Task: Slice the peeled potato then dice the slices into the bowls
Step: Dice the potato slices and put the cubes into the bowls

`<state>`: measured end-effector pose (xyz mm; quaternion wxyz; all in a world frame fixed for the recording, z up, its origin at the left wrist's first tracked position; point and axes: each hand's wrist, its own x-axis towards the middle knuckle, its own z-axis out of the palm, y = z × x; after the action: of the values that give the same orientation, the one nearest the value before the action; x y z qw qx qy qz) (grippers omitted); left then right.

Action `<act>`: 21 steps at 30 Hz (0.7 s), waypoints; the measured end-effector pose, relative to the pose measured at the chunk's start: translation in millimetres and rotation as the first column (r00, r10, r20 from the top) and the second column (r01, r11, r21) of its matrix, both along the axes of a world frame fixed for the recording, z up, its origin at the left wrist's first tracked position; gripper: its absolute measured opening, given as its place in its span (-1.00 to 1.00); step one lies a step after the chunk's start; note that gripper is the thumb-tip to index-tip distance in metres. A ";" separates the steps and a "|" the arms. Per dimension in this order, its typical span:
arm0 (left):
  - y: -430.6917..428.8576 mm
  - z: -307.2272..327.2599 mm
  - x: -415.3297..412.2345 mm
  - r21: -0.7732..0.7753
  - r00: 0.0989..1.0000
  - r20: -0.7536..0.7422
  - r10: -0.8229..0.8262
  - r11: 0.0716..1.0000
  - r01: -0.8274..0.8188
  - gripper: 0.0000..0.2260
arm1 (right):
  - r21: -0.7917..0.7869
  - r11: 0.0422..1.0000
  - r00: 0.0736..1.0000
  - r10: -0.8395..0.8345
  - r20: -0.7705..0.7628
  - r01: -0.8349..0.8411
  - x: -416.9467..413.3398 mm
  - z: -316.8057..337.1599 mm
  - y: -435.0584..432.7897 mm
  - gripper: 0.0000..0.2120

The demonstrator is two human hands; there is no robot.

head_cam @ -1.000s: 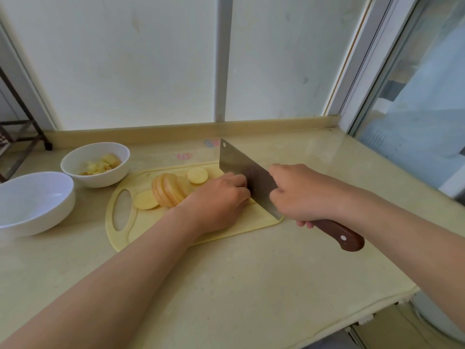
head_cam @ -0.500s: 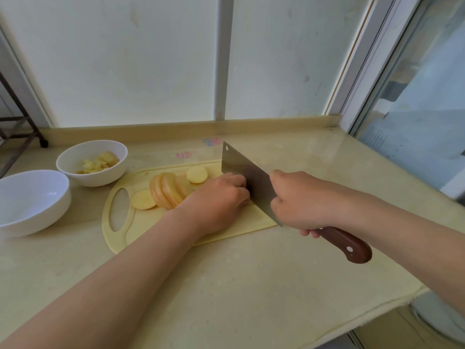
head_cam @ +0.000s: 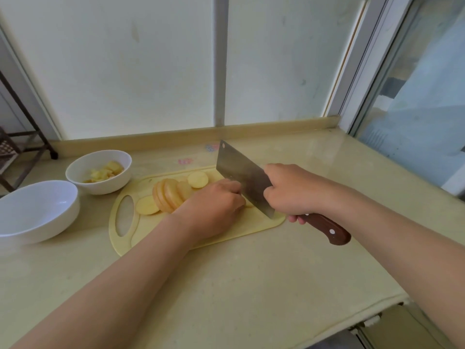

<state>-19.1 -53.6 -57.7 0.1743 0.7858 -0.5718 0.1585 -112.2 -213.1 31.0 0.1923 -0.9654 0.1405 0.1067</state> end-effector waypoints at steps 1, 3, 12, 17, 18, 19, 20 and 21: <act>0.5 0.4 -0.3 -0.006 1.000 -0.002 0.001 1.000 -0.001 -0.80 | -0.002 1.000 1.000 0.005 0.003 -0.005 -1.4 0.6 -0.3 -0.89; 0.5 0.7 -0.2 -0.010 1.000 -0.010 0.003 1.000 -0.003 -0.79 | -0.019 1.000 1.000 0.016 0.008 -0.016 -3.6 2.3 -0.9 -0.88; -1.5 -3.0 2.9 0.042 0.999 -0.031 0.028 0.999 -0.026 -0.70 | -0.052 0.997 0.999 0.053 0.006 -0.053 -12.3 5.2 7.6 -0.89; -1.2 -1.4 0.9 0.049 0.999 -0.020 0.044 0.998 -0.043 -0.66 | -0.078 0.995 0.998 0.063 -0.016 -0.064 -15.8 6.6 7.8 -0.84; -1.1 -1.1 0.3 0.053 0.999 -0.015 0.047 0.998 -0.046 -0.66 | -0.086 0.994 0.997 0.066 -0.025 -0.068 -17.3 7.3 7.6 -0.85; -1.2 -0.7 0.1 0.059 0.999 -0.010 0.052 0.997 -0.051 -0.66 | -0.096 0.993 0.997 0.071 -0.035 -0.074 -19.2 8.3 7.8 -0.85; -1.1 -0.4 -0.1 0.065 0.998 -0.007 0.057 0.996 -0.056 -0.65 | -0.108 0.991 0.996 0.077 -0.046 -0.082 -21.3 9.3 7.7 -0.85; -1.3 -0.2 -0.2 0.068 0.998 -0.006 0.060 0.996 -0.059 -0.65 | -0.118 0.989 0.995 0.083 -0.059 -0.089 -23.5 10.6 7.9 -0.85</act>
<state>-19.3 -54.9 -57.9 0.1450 0.8087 -0.5525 0.1409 -135.7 -205.2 41.6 0.1248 -0.9772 0.1099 0.1322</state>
